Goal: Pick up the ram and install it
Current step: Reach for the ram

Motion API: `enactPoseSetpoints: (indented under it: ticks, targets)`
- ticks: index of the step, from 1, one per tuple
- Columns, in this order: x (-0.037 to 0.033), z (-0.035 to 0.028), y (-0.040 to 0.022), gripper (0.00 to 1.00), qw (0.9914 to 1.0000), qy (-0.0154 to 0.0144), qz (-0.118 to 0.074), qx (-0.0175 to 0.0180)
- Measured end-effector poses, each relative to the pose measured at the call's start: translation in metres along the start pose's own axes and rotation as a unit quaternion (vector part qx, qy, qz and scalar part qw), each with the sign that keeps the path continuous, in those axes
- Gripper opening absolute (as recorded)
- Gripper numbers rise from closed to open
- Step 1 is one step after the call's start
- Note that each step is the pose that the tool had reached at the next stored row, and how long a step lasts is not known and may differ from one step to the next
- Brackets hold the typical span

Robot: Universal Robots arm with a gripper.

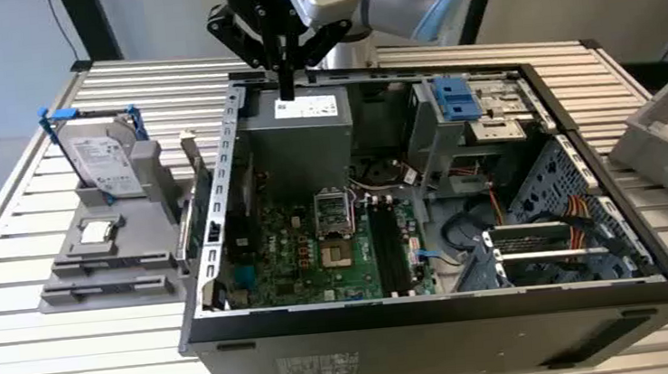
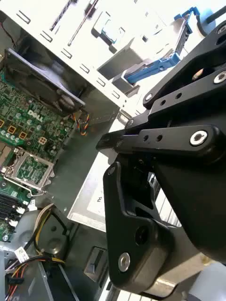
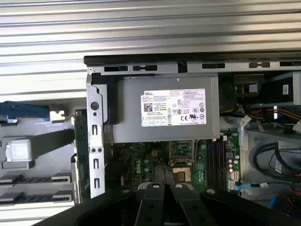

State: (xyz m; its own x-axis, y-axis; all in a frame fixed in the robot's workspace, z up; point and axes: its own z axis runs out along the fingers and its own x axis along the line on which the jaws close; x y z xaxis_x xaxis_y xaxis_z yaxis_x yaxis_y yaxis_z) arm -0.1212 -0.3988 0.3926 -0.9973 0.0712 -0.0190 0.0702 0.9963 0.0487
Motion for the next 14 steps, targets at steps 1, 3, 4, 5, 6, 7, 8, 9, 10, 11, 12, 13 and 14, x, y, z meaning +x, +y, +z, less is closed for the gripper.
enactPoseSetpoints:
  ticks: [1,3,4,5,6,7,8,9,10,11,12,13,14]
  targets:
    - [0.0,0.0,0.0,0.0,1.0,0.0,0.0,0.0]
    - [0.0,0.0,0.0,0.0,1.0,0.0,0.0,0.0]
    - [0.0,0.0,0.0,0.0,1.0,0.0,0.0,0.0]
    - [0.0002,0.0,0.0,0.0,1.0,0.0,0.0,0.0]
    - [0.0004,-0.0001,0.0,0.0,1.0,0.0,0.0,0.0001]
    - [0.0007,0.0,0.0,0.0,1.0,0.0,0.0,0.0]
    - [0.0009,0.0,-0.0001,0.0,1.0,0.0,0.0,0.0]
    - [0.0013,-0.0001,-0.0001,0.0,1.0,0.0001,0.0,0.0]
    - [0.0016,0.0,-0.0001,0.0,1.0,0.0,0.0,0.0]
    - [0.002,-0.0001,-0.0001,0.0,1.0,0.0,0.0,0.0]
    - [0.0024,-0.0001,-0.0002,0.0,1.0,0.0,0.0,0.0]
    - [0.0029,-0.0001,-0.0002,0.0,1.0,0.0,0.0,0.0]
    - [0.0036,-0.0001,-0.0003,0.0,1.0,0.0,0.0,0.0]
